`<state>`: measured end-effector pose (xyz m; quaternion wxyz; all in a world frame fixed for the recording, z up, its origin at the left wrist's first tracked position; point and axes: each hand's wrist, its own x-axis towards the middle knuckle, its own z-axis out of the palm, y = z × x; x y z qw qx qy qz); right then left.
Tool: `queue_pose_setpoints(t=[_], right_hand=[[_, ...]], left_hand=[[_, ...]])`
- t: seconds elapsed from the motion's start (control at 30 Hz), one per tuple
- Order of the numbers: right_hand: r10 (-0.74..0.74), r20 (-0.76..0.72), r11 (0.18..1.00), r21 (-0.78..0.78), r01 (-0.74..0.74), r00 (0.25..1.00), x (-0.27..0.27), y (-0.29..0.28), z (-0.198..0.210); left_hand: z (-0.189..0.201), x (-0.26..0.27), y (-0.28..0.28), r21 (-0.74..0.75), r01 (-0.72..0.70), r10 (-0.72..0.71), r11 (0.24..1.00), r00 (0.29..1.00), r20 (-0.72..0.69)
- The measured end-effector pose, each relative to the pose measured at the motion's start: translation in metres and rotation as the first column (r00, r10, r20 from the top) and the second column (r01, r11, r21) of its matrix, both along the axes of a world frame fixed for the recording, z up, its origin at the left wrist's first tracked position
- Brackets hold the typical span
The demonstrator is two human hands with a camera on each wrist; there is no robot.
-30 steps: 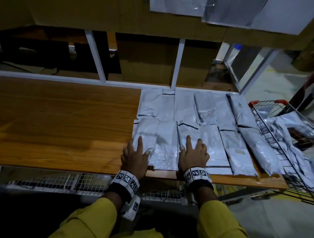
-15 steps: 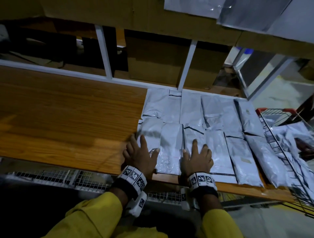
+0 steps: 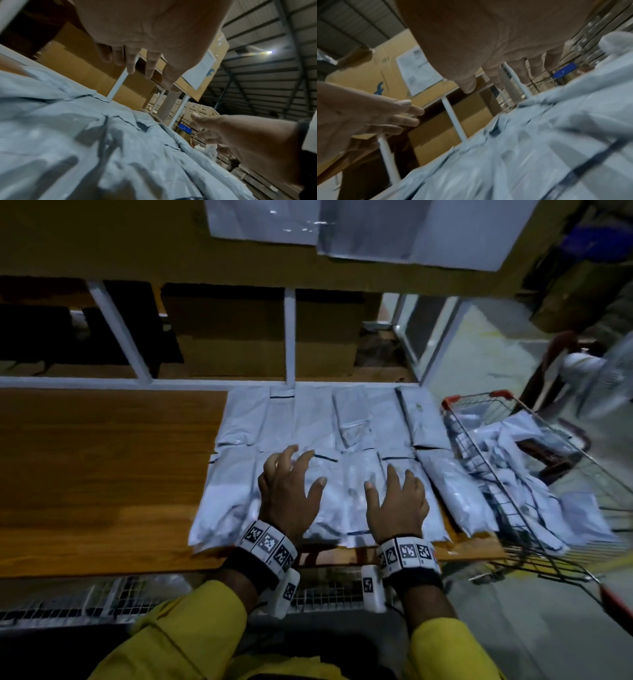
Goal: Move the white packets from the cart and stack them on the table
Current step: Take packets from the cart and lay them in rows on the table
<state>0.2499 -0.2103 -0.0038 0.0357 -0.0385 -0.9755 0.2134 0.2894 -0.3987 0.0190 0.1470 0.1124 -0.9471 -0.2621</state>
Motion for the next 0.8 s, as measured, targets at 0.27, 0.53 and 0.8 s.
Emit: queue_pose_setpoints(t=[0.27, 0.53, 0.8], right_hand=[[-0.144, -0.001, 0.989, -0.012, 0.144, 0.990, -0.010, 0.149, 0.024], [-0.302, -0.021, 0.952, 0.040, 0.303, 0.953, -0.006, 0.288, 0.028], [-0.425, -0.013, 0.905, 0.010, 0.425, 0.905, -0.020, 0.356, 0.017]], left_hand=[[0.008, -0.040, 0.144, 0.033, 0.197, -0.189, 0.980, 0.967, -0.173], [0.017, -0.074, 0.294, 0.076, 0.356, -0.344, 0.932, 0.930, -0.132], [0.015, -0.128, 0.374, 0.040, 0.427, -0.425, 0.903, 0.903, -0.061]])
